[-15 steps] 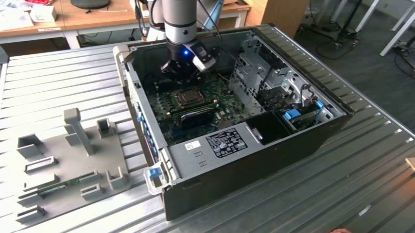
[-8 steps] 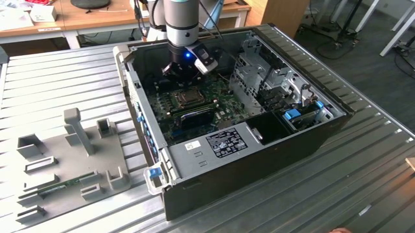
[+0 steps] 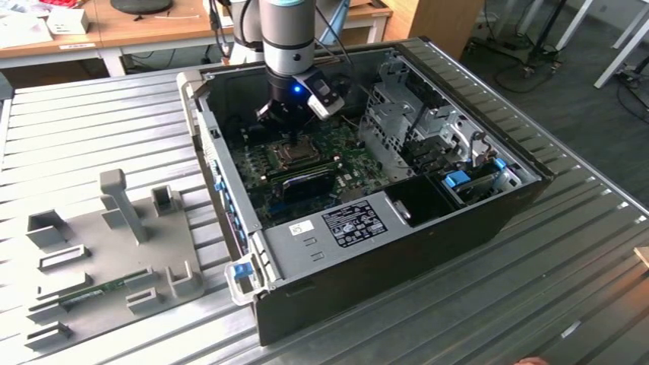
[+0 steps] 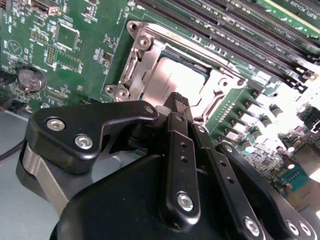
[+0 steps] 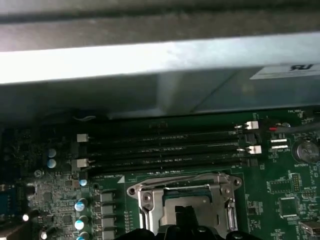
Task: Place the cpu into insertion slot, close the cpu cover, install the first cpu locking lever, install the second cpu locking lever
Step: 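Install the first cpu locking lever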
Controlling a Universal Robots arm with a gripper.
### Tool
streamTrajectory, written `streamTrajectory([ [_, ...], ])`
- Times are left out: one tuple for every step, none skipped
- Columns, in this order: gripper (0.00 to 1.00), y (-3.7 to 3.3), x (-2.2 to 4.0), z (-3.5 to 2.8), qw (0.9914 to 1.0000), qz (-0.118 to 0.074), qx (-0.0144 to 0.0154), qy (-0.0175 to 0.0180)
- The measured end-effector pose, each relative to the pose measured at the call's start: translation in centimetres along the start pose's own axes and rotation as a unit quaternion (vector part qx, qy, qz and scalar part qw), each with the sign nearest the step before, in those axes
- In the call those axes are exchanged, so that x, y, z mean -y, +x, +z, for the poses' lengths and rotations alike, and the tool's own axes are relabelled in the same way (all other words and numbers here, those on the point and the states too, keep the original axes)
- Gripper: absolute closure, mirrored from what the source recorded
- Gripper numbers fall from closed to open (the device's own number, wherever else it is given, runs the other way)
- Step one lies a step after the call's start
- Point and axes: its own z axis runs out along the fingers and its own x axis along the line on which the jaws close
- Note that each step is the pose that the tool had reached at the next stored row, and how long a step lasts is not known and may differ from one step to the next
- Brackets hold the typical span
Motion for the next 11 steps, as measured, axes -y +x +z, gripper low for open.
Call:
streamTrajectory([
  [0.90,-0.07,0.03,0.01,1.00000,0.000,0.0000,0.0000],
  [0.90,-0.07,0.03,0.01,1.00000,0.000,0.0000,0.0000],
  [0.90,-0.07,0.03,0.01,1.00000,0.000,0.0000,0.0000],
  [0.90,-0.07,0.03,0.01,1.00000,0.000,0.0000,0.0000],
  [0.90,-0.07,0.03,0.01,1.00000,0.000,0.0000,0.0000],
  [0.90,-0.07,0.04,0.00,1.00000,0.000,0.0000,0.0000],
  [0.90,-0.07,0.04,0.00,1.00000,0.000,0.0000,0.0000],
  [0.90,-0.07,0.04,-0.06,1.00000,0.000,-0.0001,0.0001],
  [0.90,-0.08,0.03,-0.14,1.00000,0.000,-0.0001,0.0001],
  [0.90,-0.10,0.02,-0.27,1.00000,0.000,-0.0001,0.0000],
  [0.90,-0.11,0.02,-0.41,1.00000,0.000,-0.0002,0.0001],
])
